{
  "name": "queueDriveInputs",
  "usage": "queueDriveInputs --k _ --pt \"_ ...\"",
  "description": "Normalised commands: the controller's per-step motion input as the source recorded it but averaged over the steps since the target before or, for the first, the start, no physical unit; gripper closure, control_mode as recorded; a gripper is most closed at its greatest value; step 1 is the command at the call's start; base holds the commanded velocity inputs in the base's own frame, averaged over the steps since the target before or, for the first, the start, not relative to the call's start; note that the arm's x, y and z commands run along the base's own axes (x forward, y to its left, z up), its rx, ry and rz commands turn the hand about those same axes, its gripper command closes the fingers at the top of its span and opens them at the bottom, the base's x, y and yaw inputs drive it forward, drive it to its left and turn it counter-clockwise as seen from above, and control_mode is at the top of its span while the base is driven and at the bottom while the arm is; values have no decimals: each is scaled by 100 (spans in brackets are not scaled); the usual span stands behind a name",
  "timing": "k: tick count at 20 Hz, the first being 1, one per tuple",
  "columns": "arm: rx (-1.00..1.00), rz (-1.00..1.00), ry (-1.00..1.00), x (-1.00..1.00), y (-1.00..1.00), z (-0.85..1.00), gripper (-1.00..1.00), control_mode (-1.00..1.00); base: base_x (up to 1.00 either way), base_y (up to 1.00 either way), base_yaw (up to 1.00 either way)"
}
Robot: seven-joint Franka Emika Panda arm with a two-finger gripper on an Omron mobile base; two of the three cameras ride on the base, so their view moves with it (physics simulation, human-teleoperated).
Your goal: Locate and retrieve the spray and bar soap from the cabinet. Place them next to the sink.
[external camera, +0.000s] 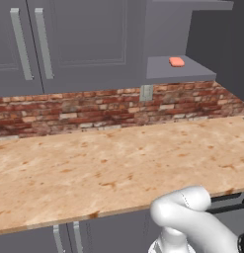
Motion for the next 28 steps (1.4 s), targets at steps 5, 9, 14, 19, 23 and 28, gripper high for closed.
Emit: queueDriveInputs --k 5,9,14,19,23,28 --pt "-2 1 8 -18 36 14 -100 -100 0 0 0" --pt "-2 17 4 -48 39 7 -100 -100 0 0 0" --pt "-11 36 0 -33 51 20 -100 -100 0 0 0" --pt "-11 34 0 -36 54 40 -100 -100 0 0 0" --pt "-14 32 0 -39 57 53 -100 -100 0 0 0" --pt "-12 26 0 -20 60 38 -100 -100 0 0 0"
